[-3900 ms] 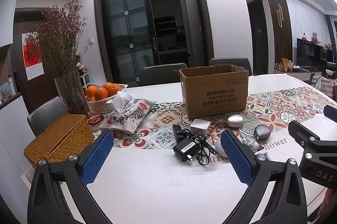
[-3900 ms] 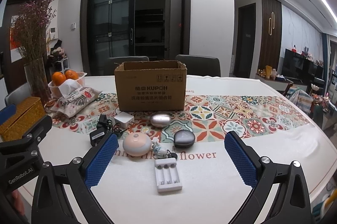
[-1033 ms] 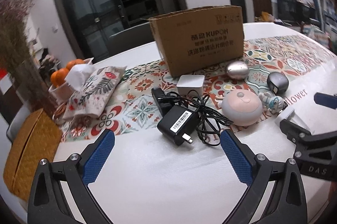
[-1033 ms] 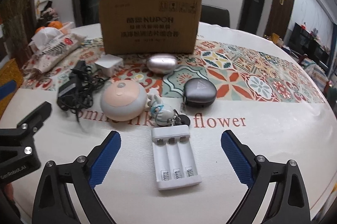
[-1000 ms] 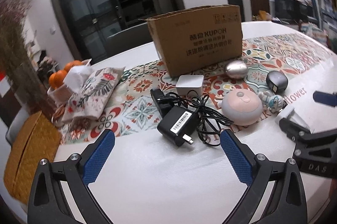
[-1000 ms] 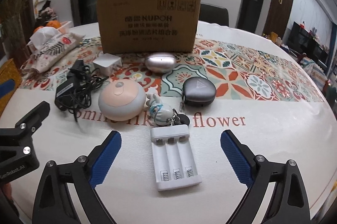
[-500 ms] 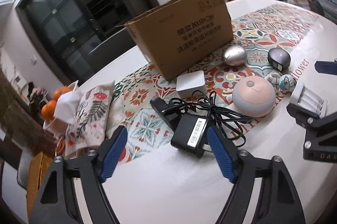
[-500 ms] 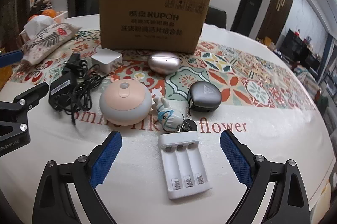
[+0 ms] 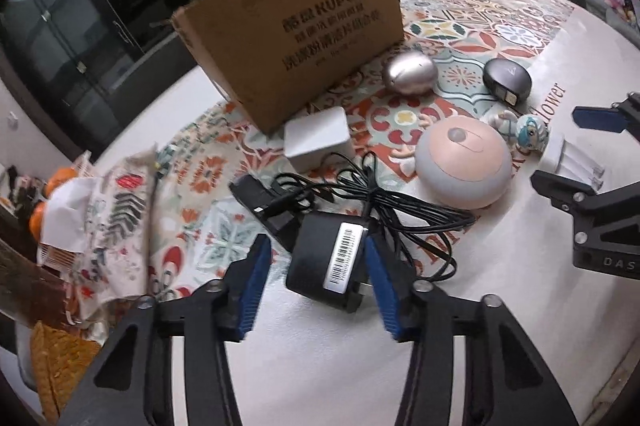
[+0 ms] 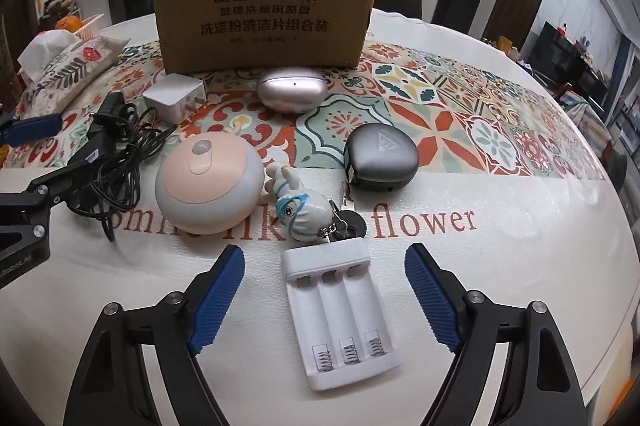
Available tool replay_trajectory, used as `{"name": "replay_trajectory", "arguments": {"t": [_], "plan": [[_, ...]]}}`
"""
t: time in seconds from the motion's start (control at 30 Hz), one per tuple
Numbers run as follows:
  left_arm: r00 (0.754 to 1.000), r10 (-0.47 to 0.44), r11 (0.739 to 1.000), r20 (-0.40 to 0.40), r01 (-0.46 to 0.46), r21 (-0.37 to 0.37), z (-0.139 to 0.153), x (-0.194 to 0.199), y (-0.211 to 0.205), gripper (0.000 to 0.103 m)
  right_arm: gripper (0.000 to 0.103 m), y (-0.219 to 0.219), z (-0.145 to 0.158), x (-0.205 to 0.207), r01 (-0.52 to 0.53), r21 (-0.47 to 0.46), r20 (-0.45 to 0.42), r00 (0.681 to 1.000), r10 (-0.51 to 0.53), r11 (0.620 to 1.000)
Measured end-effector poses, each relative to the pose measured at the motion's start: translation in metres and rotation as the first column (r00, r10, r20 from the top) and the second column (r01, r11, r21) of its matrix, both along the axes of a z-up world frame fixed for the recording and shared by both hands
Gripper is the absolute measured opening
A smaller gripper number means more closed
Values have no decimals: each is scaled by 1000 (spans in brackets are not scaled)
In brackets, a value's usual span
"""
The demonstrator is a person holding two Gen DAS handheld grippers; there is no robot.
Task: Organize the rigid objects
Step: 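Close the left gripper on the black adapter while the right gripper closes on the white charger, then lift the black adapter with the left gripper while the right gripper lifts the white charger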
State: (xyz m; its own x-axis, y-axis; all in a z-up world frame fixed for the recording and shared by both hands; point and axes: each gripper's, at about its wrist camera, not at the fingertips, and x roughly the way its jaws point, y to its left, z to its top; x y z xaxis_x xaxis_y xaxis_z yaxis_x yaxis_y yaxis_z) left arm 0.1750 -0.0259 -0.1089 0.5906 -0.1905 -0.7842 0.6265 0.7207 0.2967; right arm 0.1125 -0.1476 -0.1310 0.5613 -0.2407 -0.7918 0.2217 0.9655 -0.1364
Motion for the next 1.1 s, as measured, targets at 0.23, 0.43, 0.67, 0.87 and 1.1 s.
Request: {"name": "replay_trajectory", "arguments": {"t": [0.23,0.43,0.67,0.87,1.1], "plan": [[997,-5,1000,-73,3,-30,-7,7,-1,42,71,-2,-7,6,-12,35,-30,999,13,999],[997,-35,999,-66,34,-21,-10,11,-4,44,62,-1,-7,6,-21,43,-29,999,22,999],[996,-49,999,-75,48,-6,-12,13,-7,47,53,0,-7,6,-37,50,-27,999,39,998],[980,-90,996,-177,93,6,-18,21,-10,51,53,2,-6,8,-45,54,-34,998,47,998],[967,-72,997,-245,67,-28,-19,21,-13,49,53,1,-6,10,-57,89,-29,998,60,994]]}}
